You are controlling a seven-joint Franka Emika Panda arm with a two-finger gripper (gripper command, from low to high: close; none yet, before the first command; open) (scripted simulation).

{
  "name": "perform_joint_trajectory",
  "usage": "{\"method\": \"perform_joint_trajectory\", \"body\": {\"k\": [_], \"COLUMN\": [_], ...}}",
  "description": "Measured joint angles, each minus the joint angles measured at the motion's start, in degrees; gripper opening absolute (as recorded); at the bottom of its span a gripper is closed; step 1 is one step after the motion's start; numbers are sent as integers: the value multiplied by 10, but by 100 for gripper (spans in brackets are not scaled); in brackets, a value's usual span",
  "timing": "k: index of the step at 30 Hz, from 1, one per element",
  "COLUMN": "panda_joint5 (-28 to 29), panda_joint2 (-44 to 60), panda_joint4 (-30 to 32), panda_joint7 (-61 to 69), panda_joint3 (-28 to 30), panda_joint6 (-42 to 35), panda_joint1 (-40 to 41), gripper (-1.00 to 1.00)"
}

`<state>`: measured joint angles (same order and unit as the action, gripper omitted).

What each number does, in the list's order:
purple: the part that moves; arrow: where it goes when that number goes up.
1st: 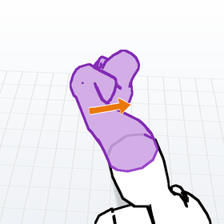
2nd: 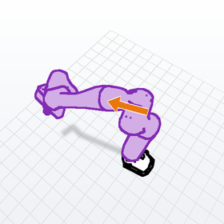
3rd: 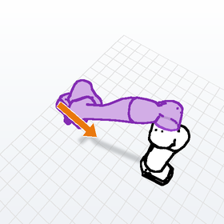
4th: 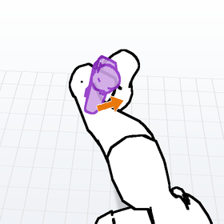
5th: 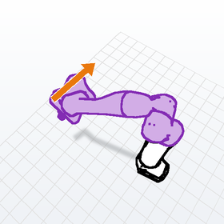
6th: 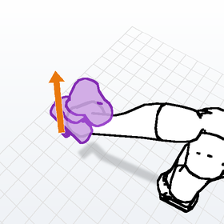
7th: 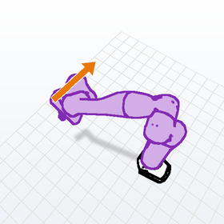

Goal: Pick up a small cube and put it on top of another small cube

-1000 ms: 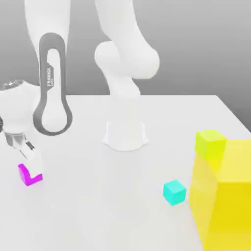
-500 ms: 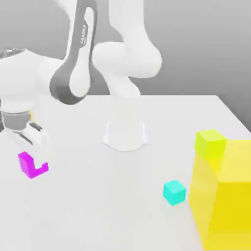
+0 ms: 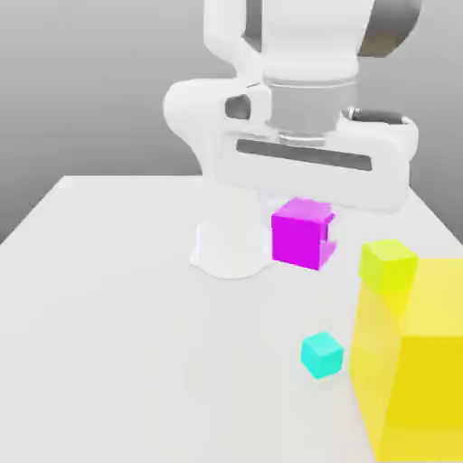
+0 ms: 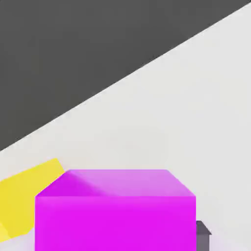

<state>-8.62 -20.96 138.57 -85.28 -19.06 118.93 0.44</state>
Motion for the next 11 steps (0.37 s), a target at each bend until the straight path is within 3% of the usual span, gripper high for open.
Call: {"method": "perform_joint_trajectory", "body": {"k": [4, 5, 11], "panda_joint5": [-6, -6, -5], "panda_joint2": [19, 25, 28], "panda_joint4": [28, 37, 41], "panda_joint7": [-36, -38, -39], "panda_joint3": [-43, -46, -48], "panda_joint6": [46, 61, 68], "panda_joint1": [-23, -23, -23], "gripper": [-100, 100, 100]}}
